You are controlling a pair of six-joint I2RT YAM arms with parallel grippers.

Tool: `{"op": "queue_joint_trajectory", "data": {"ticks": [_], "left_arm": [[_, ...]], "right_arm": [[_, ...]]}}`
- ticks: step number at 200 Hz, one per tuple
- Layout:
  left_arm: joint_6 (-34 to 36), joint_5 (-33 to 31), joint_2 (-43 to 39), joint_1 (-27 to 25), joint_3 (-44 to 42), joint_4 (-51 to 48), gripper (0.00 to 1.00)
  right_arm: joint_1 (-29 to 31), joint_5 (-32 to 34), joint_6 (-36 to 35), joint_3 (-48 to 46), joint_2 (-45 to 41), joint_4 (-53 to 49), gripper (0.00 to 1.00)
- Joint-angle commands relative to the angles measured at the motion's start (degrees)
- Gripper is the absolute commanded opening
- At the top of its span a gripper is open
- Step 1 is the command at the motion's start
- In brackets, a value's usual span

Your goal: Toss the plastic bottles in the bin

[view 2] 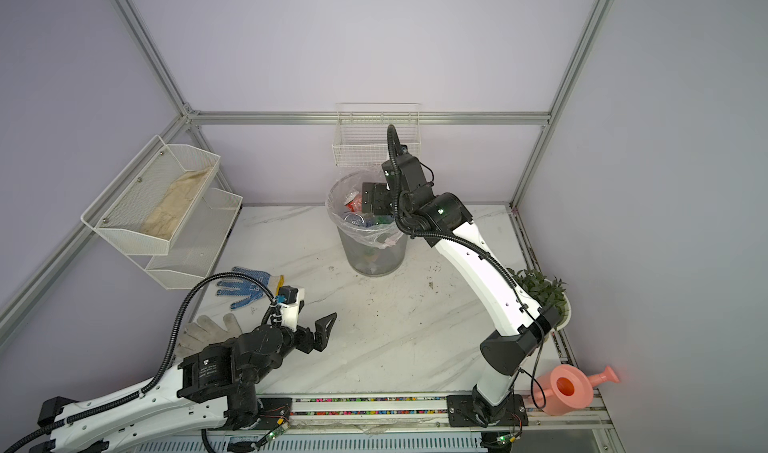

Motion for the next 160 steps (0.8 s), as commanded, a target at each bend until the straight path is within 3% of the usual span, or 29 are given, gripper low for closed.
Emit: {"op": "queue_joint_trajectory", "data": {"ticks": [1,71,160], "left_arm": [[1.84,-7.73,-0.88,-0.22,2.81,1.32,1.0],[5.86,-15.42,-1.21,-0.08,1.85,4.26,1.0],[14.66,-22.36,2.42,-0.08,0.14,10.79,1.0]], "right_arm": [[-0.06,0.08,-1.9,-7.02,-5.11,7.79,0.97],[0.0,2.23,-8.52,-39.01,-27.76,36.06,0.97],[-0.03,9.52,-13.68,-57.62,-39.9,45.24,0.97]]}}
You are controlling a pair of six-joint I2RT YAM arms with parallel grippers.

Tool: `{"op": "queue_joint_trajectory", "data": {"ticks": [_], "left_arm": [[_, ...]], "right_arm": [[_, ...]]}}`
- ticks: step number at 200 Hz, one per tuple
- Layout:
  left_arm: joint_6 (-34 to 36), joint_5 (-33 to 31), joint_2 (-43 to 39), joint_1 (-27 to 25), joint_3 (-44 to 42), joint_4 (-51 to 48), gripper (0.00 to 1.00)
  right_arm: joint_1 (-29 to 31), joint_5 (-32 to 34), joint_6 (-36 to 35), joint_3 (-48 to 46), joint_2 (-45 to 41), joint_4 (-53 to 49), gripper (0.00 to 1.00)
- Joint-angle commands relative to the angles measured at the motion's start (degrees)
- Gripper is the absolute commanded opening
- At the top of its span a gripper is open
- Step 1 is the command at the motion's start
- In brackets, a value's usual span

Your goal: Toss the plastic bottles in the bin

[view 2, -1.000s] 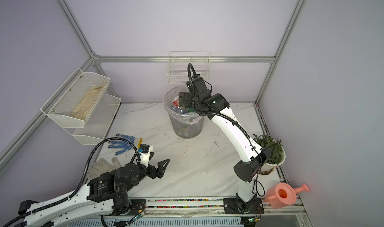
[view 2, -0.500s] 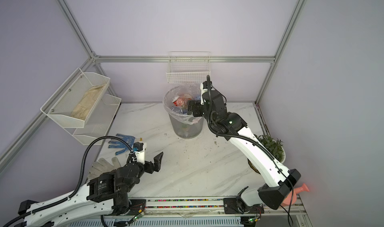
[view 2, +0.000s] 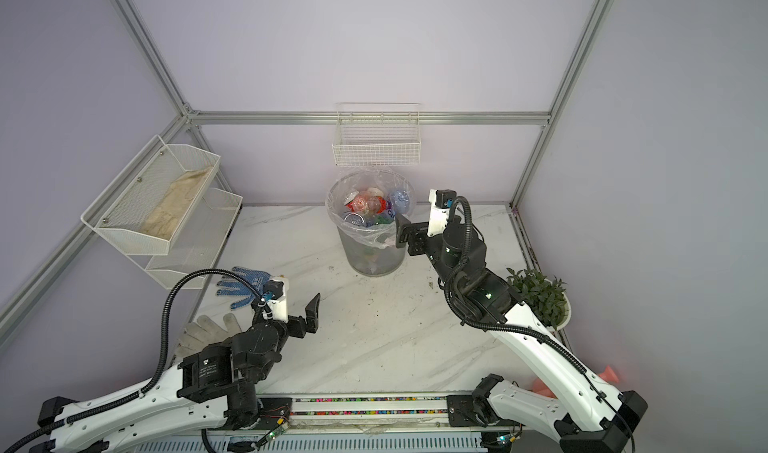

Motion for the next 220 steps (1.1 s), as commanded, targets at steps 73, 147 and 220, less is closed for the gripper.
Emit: {"op": "queue_joint_trajectory", "data": {"ticks": [73,147,220], "left_arm": [[7.88,-5.67,-0.03,5.06,-7.78,13.99,1.0],[8.01,4.36,1.74,19.61,-8.12,12.6,1.0],[12.5,6.41,9.57,28.31,-8.2,17.35,1.0]], "right_arm": [[-0.04,7.63,-8.27,-23.47,-15.38,17.5,0.97],[-0.04,17.12,-11.79,-33.39,-15.48,21.14,0.97],[-0.06,21.04,-15.89,-45.15,-19.21,30.0,0.97]]}}
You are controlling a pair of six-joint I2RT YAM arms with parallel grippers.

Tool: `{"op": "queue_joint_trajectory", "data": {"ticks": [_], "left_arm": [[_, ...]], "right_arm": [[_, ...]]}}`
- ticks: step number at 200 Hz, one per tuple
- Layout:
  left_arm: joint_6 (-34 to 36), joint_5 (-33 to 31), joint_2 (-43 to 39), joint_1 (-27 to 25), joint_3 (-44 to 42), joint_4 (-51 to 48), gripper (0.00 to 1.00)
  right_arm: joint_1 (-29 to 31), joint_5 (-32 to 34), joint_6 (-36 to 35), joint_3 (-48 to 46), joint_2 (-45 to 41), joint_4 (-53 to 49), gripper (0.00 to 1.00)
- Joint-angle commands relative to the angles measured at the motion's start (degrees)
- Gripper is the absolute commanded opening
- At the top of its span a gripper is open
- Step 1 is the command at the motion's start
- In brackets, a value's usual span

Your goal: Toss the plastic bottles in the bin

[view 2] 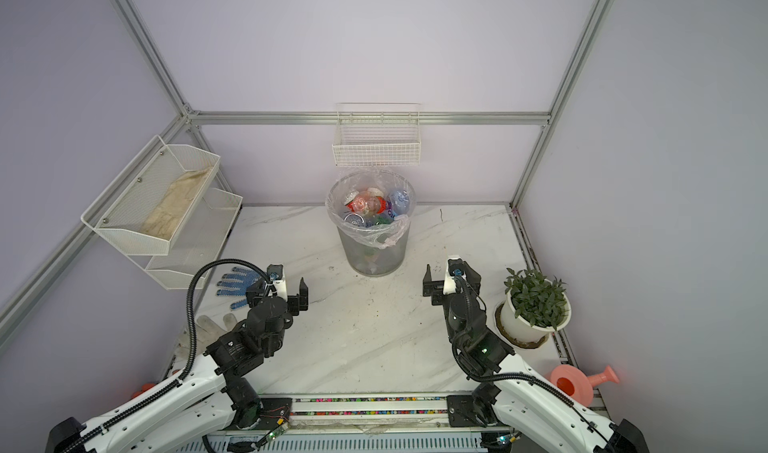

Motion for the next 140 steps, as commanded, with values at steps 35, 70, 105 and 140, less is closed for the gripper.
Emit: {"op": "queue_joint_trajectory", "data": {"ticks": [35,70,105,140], "left_arm": [[2.26,-0.2,4.02,4.79,-3.81,5.17,1.0],[1.88,-1.83,6.75,6.51,-3.71,5.68,1.0],[3.86,-3.53,10.47,8.29,-4.36,7.98,1.0],[1.35,-3.57,12.67,9.1,-8.14,10.27,1.0]], "right_arm": [[-0.13,3.31,0.08,-6.54,0.05,8.78,0.97],[-0.24,4.46,1.88,-8.87,3.44,11.47,0.97],[-0.94,6.21,3.62,-10.64,4.99,13.32,0.97],[-1.37,7.12,4.18,-10.67,4.84,13.34,0.97]]}}
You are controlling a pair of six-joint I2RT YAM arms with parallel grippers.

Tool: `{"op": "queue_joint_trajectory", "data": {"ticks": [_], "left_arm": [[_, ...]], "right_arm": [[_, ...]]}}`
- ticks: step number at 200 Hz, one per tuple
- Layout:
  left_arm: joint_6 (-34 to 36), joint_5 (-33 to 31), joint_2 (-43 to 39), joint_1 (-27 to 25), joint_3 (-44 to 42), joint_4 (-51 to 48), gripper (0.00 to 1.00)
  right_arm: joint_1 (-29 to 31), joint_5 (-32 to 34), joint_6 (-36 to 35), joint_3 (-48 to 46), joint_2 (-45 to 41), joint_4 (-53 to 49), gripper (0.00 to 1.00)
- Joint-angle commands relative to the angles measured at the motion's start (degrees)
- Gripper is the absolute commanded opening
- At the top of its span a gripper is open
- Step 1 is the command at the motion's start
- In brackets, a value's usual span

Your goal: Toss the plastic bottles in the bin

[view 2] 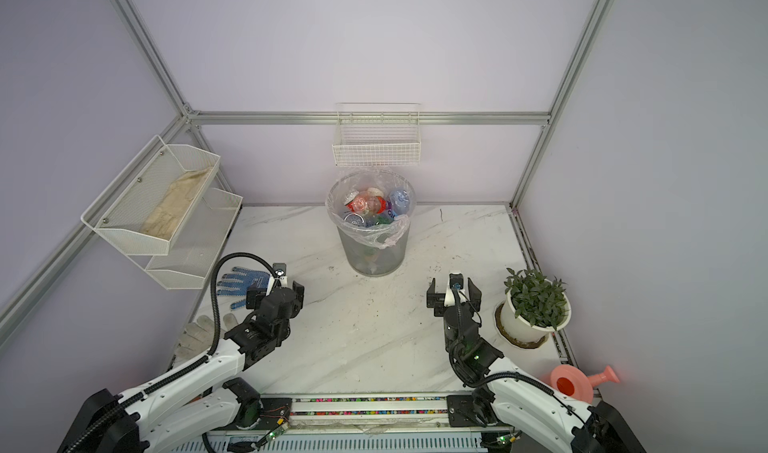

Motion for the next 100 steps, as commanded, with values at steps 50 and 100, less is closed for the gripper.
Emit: {"op": "queue_joint_trajectory", "data": {"ticks": [50,100], "left_arm": [[-3.54,-1.77,1.76,0.68,-4.39,1.78,1.0],[-5.41,-2.95,3.54,0.68,-2.97,-0.51,1.0]], "right_arm": [[-3.19,2.42,3.1,-0.19,0.14,3.7,0.97],[-7.94,3.23,6.3,0.77,3.19,4.57,0.97]]}}
